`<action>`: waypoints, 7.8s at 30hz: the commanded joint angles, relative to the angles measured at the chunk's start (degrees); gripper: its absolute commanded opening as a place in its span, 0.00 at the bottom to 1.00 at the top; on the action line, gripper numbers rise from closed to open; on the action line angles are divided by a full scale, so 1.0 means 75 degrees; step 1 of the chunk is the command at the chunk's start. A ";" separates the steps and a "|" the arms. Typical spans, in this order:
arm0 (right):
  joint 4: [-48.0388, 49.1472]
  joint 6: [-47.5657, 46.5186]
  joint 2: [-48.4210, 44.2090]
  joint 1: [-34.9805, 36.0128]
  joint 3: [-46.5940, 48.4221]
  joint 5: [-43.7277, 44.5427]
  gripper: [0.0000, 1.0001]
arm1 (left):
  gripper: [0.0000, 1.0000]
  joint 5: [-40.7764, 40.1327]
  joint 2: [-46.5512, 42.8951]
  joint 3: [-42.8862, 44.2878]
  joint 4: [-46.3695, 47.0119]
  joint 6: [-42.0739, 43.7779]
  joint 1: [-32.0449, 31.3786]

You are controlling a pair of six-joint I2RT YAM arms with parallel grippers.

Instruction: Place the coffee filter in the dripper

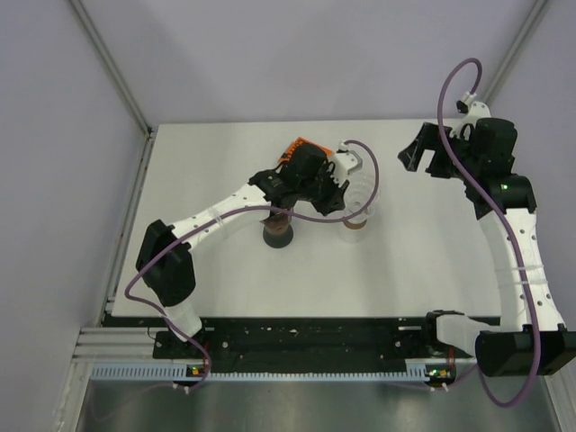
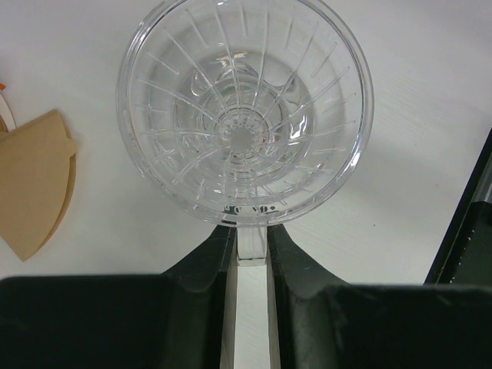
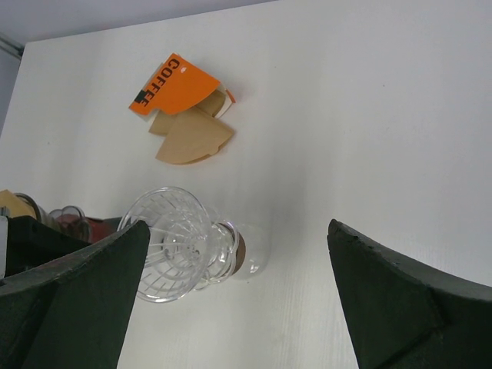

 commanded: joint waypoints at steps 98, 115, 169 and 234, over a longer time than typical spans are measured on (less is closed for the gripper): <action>0.4422 0.4342 0.8761 0.1464 0.2102 -0.3756 0.65 | 0.75 0.0148 -0.2257 0.1775 -0.3173 -0.0154 0.5260; 0.6377 0.5817 0.8832 0.1523 0.1411 -0.3733 0.59 | 0.75 0.0301 -0.2281 0.1657 -0.3103 -0.0201 0.5330; 0.6333 0.4987 0.7181 0.1429 0.0931 -0.2901 0.00 | 0.76 0.0547 -0.2374 0.1517 -0.3079 -0.0142 0.5436; 0.6461 0.5514 -0.2032 0.1886 -0.2257 -0.0088 0.00 | 0.61 -0.4224 -0.2257 0.0286 0.3577 0.7264 -0.2041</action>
